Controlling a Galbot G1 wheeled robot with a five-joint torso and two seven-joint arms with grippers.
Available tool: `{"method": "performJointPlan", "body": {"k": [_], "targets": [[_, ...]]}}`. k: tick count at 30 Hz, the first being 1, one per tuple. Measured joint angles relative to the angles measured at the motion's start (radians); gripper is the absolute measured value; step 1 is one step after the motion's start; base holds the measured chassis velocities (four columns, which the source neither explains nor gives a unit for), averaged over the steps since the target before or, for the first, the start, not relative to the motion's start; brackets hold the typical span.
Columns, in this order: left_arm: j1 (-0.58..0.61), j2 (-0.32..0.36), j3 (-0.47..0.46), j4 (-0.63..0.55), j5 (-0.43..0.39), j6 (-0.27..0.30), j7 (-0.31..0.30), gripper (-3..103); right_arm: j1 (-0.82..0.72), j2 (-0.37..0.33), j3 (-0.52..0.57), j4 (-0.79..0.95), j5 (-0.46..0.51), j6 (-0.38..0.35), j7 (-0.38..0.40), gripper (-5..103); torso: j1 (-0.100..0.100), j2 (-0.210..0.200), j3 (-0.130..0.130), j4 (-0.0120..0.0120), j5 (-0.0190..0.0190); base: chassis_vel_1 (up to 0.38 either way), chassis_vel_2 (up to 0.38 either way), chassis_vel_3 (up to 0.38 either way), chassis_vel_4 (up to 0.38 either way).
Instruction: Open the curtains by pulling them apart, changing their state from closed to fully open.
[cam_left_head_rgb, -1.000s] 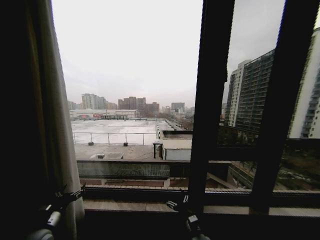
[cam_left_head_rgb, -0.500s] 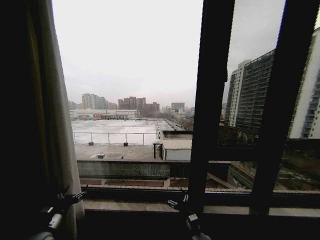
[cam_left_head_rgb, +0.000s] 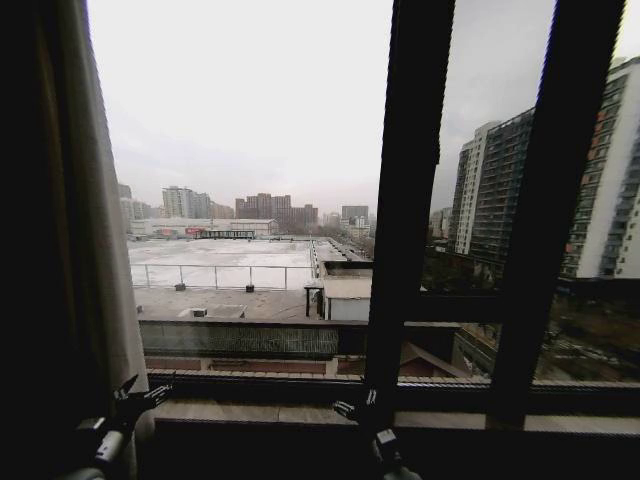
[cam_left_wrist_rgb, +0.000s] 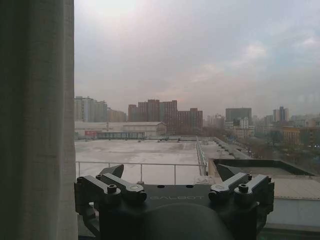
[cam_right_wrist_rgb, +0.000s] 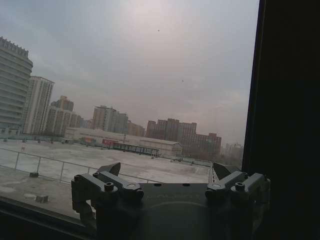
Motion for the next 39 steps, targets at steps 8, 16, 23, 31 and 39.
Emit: {"method": "performJointPlan", "body": {"k": [8, 16, 23, 31, 39], "targets": [[0.001, -0.002, 0.002, -0.007, -0.001, -0.001, 0.0, 100, -0.014, 0.0, 0.005, 0.018, 0.0, 0.0, 0.0, 100, 0.0, 0.0, 0.0, 0.0002, -0.0002, -0.147, -0.144, 0.141, 0.139], [0.006, -0.001, -0.006, -0.007, -0.001, -0.001, 0.0, 100, -0.013, 0.0, 0.007, 0.018, 0.0, 0.0, 0.0, 100, 0.0, 0.0, 0.0, 0.0002, -0.0002, -0.148, -0.139, 0.154, 0.133], [0.015, 0.001, -0.021, -0.003, -0.001, -0.005, 0.002, 100, -0.011, 0.0, 0.006, 0.016, 0.0, 0.0, 0.001, 100, 0.0, 0.0, 0.0, 0.0002, 0.0, -0.155, -0.16, 0.158, 0.153], [0.009, 0.001, -0.014, 0.003, -0.001, -0.007, 0.005, 100, -0.027, 0.0, 0.014, 0.03, 0.0, 0.0, 0.002, 100, 0.0, 0.0, 0.0, -0.0002, -0.0003, -0.147, -0.144, 0.157, 0.152], [-0.003, 0.004, -0.013, 0.017, -0.002, -0.01, 0.019, 100, -0.035, 0.0, 0.015, 0.045, -0.003, 0.0, 0.004, 100, 0.0, 0.0, 0.0, 0.0003, -0.0001, -0.151, -0.148, 0.134, 0.145]]}}
